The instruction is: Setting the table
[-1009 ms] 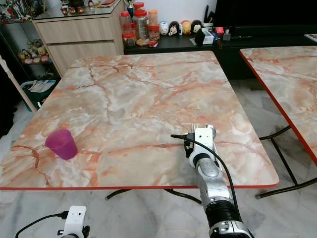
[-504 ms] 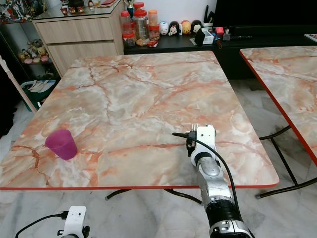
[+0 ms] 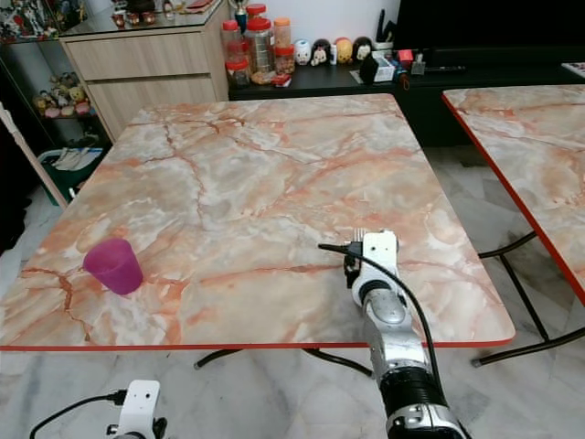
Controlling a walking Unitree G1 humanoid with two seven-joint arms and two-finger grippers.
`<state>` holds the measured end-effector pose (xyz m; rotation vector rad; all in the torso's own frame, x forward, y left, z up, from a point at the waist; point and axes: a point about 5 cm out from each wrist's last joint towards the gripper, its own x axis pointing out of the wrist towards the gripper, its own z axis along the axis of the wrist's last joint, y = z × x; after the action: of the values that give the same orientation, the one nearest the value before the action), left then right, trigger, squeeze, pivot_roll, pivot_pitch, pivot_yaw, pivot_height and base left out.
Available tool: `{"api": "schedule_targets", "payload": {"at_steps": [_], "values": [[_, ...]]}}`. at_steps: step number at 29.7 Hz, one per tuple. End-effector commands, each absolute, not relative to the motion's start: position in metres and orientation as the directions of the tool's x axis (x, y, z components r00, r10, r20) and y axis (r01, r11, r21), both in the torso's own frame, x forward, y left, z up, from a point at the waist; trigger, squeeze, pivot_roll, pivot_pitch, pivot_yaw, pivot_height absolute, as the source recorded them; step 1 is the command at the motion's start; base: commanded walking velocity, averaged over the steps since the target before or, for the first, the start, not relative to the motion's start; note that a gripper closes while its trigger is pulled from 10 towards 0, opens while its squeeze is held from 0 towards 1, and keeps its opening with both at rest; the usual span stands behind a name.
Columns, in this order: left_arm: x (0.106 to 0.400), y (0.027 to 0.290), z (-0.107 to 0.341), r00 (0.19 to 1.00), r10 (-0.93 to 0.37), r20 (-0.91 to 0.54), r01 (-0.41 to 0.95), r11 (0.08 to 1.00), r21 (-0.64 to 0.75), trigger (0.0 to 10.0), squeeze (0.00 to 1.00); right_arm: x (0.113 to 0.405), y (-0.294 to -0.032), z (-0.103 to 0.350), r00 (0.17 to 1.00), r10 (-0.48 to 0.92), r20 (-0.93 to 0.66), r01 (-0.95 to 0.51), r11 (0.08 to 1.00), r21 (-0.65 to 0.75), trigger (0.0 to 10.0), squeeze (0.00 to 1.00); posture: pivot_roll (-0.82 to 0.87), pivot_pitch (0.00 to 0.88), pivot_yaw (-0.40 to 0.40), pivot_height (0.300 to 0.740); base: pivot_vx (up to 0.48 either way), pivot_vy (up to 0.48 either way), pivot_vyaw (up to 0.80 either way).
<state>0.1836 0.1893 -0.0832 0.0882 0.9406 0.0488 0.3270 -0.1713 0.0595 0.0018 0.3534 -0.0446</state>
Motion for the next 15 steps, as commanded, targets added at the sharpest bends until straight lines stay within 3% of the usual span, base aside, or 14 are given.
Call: {"api": "schedule_targets", "payload": {"at_steps": [1,15], "values": [[0.18,0.194,-0.084,0.575,0.084,-0.814,-0.001,0.995,0.102,10.0,0.0,0.329,-0.168,0.061,0.935,-0.041,-0.352,0.039,0.999,-0.013,10.0,0.0,-0.2,0.0,0.068,0.74,0.0,0.0,0.0],[0.175,0.189,-0.088,0.547,0.04,-0.836,0.007,0.999,0.053,10.0,0.0,0.324,-0.172,0.047,0.89,-0.078,-0.45,0.059,0.997,-0.054,10.0,0.0,-0.19,0.0,0.061,0.74,0.0,0.0,0.0]]}}
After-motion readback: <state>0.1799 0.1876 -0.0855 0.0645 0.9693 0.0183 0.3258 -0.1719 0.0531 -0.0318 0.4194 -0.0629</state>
